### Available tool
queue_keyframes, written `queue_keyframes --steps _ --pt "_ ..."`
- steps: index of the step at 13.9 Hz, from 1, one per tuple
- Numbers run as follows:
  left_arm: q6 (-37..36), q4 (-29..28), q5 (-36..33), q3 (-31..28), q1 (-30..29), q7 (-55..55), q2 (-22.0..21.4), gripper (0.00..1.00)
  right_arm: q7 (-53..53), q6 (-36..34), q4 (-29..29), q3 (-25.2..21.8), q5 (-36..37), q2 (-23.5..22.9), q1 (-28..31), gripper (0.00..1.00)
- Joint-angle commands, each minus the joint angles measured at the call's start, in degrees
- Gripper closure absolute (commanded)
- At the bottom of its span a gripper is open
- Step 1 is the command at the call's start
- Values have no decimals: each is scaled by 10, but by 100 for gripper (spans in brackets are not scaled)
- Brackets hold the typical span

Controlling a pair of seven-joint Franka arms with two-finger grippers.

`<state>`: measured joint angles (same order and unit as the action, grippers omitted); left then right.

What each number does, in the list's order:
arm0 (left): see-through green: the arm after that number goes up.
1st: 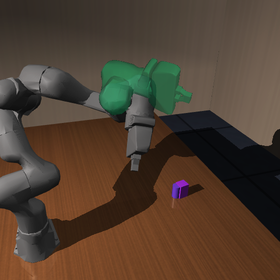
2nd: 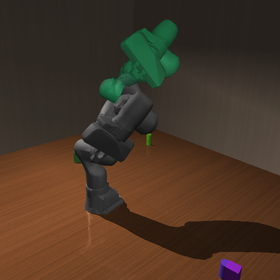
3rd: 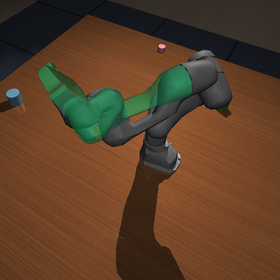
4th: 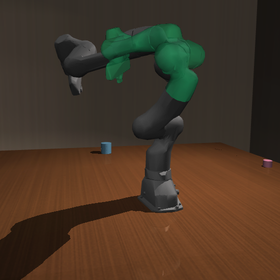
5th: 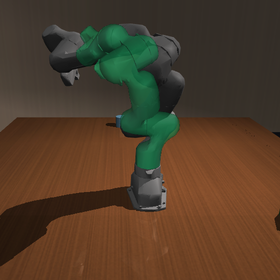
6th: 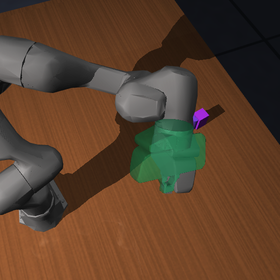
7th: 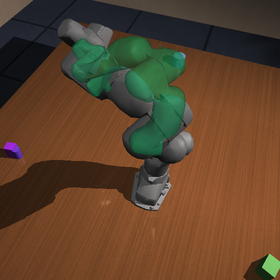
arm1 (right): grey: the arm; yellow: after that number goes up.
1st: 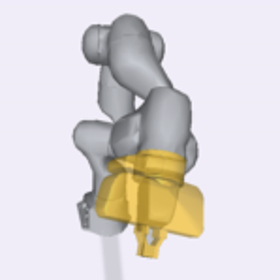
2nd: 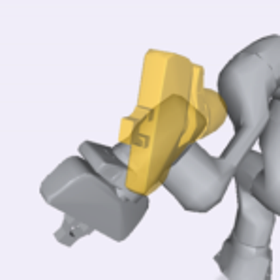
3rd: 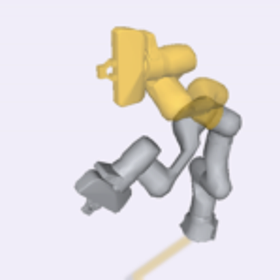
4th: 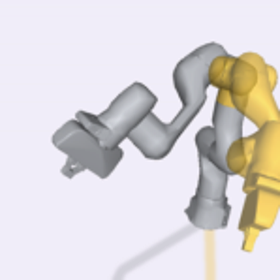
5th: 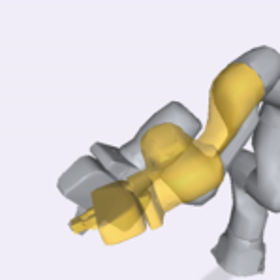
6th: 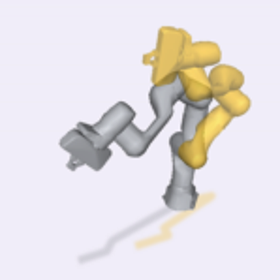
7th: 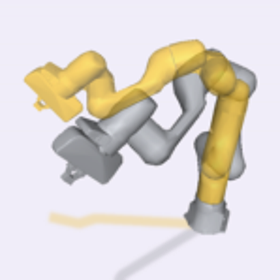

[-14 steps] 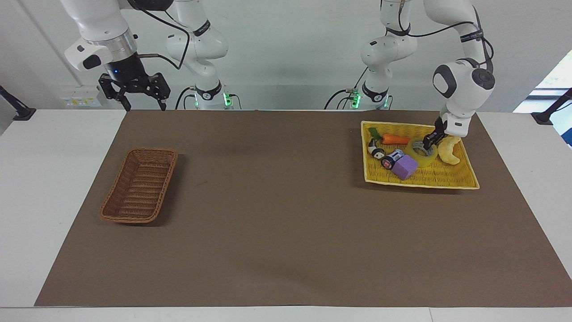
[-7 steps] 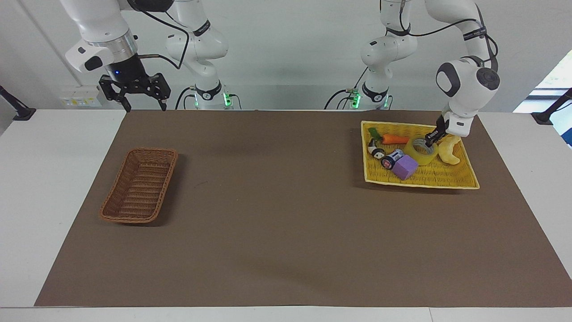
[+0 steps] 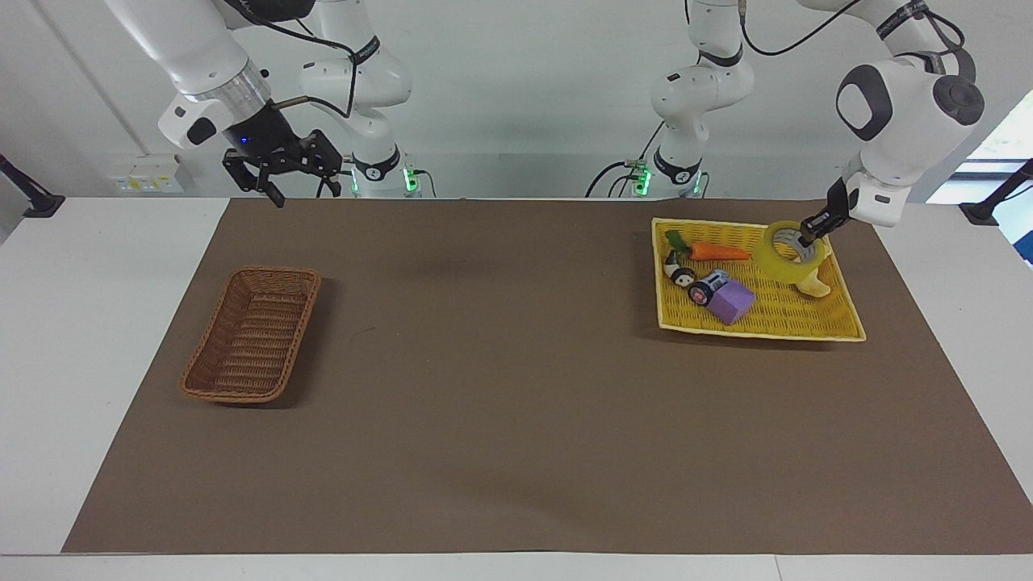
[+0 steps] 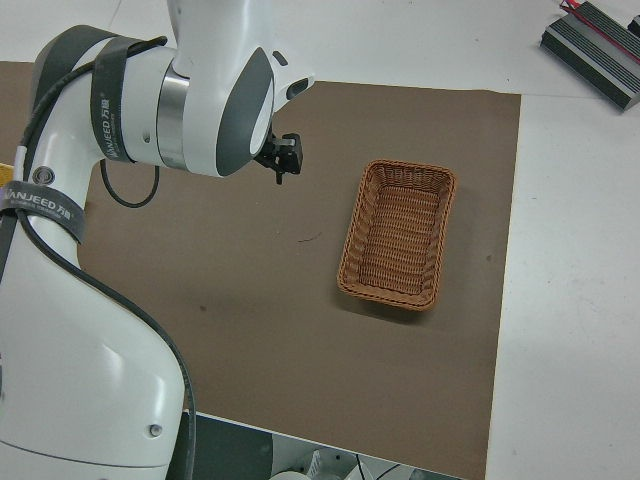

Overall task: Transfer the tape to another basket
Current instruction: 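Lift the tape with the left gripper while the right gripper approaches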

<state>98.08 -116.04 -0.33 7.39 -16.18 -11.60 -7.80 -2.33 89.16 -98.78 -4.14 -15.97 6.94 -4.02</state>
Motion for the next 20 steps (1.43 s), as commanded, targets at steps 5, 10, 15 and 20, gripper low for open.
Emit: queue_keyframes --steps 5,10,15,20 --pt "-115 204 20 -3 88 -4 99 100 106 63 -60 9 -147 13 -24 0" --pt "-70 191 144 -2 173 -80 96 100 172 172 -109 9 -259 9 -85 0" --pt "-38 184 249 -2 262 -84 91 100 174 291 -162 9 -376 9 -139 0" --pt "18 164 341 -1 330 -136 82 100 173 357 -177 9 -440 -4 -186 0"
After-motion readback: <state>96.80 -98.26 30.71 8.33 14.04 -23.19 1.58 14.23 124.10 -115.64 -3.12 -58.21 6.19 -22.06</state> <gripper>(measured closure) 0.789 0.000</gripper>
